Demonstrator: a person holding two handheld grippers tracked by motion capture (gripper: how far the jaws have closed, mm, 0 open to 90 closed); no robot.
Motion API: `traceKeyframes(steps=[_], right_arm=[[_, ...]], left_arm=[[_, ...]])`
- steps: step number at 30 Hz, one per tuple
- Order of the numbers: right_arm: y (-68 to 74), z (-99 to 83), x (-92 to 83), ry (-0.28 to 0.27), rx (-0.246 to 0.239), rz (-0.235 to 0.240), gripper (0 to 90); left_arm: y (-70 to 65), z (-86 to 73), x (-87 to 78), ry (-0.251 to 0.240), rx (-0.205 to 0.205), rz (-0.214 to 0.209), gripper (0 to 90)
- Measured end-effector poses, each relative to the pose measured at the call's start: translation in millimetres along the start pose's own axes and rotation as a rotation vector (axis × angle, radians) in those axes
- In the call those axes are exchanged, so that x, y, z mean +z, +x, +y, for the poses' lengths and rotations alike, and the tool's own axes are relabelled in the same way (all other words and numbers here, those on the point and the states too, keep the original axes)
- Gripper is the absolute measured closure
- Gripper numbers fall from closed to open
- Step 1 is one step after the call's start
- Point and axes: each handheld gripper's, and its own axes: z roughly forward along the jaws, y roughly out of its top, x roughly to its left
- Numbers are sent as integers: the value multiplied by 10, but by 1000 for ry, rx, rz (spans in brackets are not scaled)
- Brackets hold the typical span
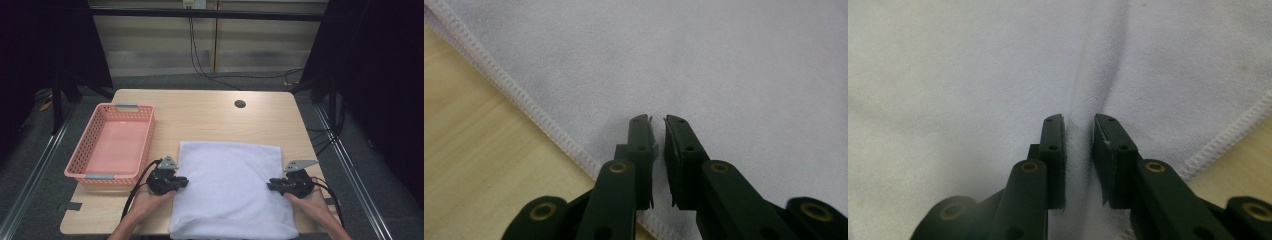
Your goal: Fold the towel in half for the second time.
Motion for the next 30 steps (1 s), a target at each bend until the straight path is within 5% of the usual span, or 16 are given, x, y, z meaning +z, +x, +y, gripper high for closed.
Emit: traceKeyframes(steps=[9, 16, 19, 20, 25, 27, 30], right_arm=[[152, -117, -107, 26, -14, 38, 729], [274, -206, -198, 61, 3, 110, 697], [237, -187, -214, 58, 5, 115, 634], [210, -168, -216, 44, -13, 89, 606], [-89, 36, -283, -98, 49, -14, 596], [-226, 136, -259, -119, 51, -72, 562], [-421, 270, -153, -103, 37, -115, 512]], left_arm=[[-182, -183, -142, 26, -22, -95, 788], [-356, -291, -250, 49, -6, -104, 730], [-322, -224, -241, 52, 9, -91, 688], [-289, -182, -233, 38, 11, -69, 669], [-13, 52, -172, -33, -33, 13, 641], [111, 138, -129, -50, -65, 60, 642], [198, 267, -82, -57, -107, 71, 635]])
